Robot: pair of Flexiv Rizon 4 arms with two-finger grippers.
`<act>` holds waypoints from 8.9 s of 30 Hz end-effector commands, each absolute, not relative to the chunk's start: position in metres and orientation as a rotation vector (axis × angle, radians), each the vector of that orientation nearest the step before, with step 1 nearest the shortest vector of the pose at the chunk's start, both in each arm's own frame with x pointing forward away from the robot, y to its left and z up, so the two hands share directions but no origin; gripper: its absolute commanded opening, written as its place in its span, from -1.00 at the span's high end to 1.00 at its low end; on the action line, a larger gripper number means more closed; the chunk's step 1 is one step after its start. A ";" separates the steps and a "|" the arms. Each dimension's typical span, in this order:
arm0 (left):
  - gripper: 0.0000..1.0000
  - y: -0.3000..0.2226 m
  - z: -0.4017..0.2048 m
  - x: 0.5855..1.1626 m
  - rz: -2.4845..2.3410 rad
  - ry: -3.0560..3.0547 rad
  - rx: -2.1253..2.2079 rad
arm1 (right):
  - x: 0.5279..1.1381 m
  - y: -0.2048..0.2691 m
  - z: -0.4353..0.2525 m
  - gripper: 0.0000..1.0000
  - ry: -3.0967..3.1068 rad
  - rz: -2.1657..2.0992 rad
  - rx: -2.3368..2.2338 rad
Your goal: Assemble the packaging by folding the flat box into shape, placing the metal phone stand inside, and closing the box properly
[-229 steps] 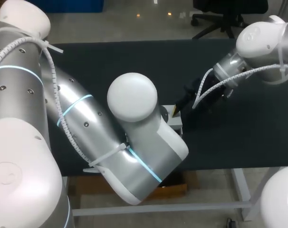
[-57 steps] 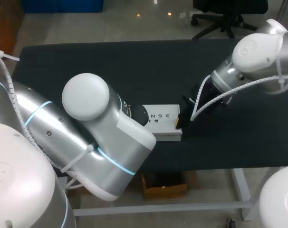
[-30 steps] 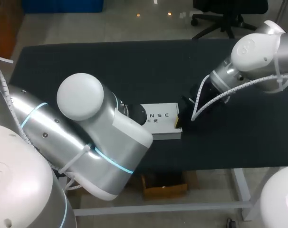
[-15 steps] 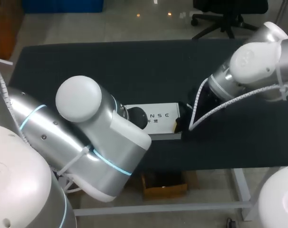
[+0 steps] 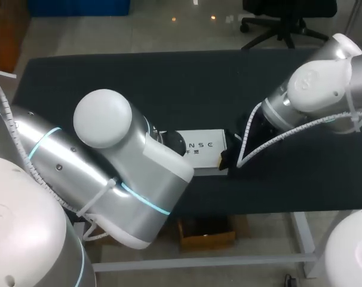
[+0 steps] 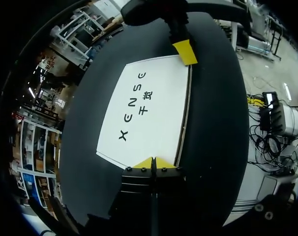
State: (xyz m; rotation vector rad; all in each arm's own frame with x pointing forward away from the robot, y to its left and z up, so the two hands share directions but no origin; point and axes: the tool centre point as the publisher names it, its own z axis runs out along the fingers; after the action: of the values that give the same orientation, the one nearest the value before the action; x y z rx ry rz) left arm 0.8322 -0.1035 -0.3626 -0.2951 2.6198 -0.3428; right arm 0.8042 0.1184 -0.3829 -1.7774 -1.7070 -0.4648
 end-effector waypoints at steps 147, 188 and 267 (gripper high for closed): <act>-1.00 -0.200 -0.397 0.807 -0.088 2.247 -2.188 | 0.908 -0.093 -0.255 -1.00 -2.769 -2.256 -0.591; -1.00 -0.183 -0.399 1.004 -0.123 2.175 -2.270 | 0.908 -0.093 -0.255 -1.00 -2.769 -2.256 -0.591; -1.00 -0.064 -0.341 0.938 -1.088 2.129 -1.601 | 0.908 -0.093 -0.255 -1.00 -2.769 -2.256 -0.591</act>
State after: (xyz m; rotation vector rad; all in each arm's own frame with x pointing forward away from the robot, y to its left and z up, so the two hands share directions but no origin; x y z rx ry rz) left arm 0.9545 -0.0749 -0.3415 -1.8478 2.5733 -0.3705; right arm 0.9086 -0.0922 -0.2540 -0.5959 -2.7735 -2.2471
